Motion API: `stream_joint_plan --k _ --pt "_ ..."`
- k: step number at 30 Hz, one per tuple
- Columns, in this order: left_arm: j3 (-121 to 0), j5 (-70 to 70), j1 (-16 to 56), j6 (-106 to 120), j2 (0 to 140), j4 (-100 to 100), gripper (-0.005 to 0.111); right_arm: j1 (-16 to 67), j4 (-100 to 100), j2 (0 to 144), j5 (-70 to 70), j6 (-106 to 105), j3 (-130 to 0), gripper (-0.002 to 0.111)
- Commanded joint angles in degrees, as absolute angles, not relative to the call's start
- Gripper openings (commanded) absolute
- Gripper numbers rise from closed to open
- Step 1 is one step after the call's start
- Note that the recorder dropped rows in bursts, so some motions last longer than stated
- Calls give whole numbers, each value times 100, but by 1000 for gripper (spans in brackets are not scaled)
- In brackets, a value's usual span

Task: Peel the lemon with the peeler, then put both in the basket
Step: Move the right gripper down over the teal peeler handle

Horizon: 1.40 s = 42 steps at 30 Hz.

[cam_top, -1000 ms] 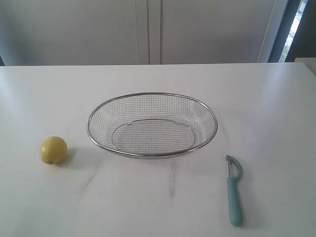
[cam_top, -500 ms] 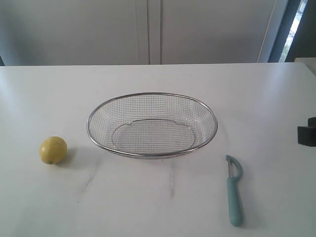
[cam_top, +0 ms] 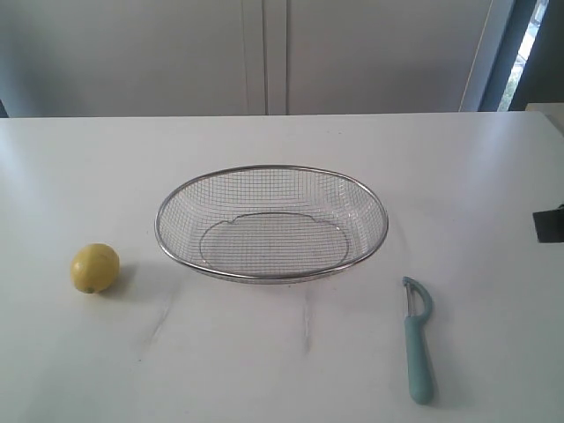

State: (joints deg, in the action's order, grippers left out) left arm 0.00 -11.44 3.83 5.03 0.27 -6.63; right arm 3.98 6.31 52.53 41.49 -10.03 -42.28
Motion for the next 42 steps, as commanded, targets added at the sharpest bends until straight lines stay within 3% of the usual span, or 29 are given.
stream_joint_plan --k 1,15,35,42 --pt "0 -1117 408 491 0 -721 0 400 745 5259 4537 -713 -4275 0" --pt "0 -1117 408 491 0 -721 0 400 573 5883 6477 436 -4785 0" --pt "0 -1117 408 491 0 -721 0 2529 679 7709 5515 1849 -4897 0" --pt "0 -1117 408 491 0 -721 0 2798 359 8160 5017 2503 -5030 0"
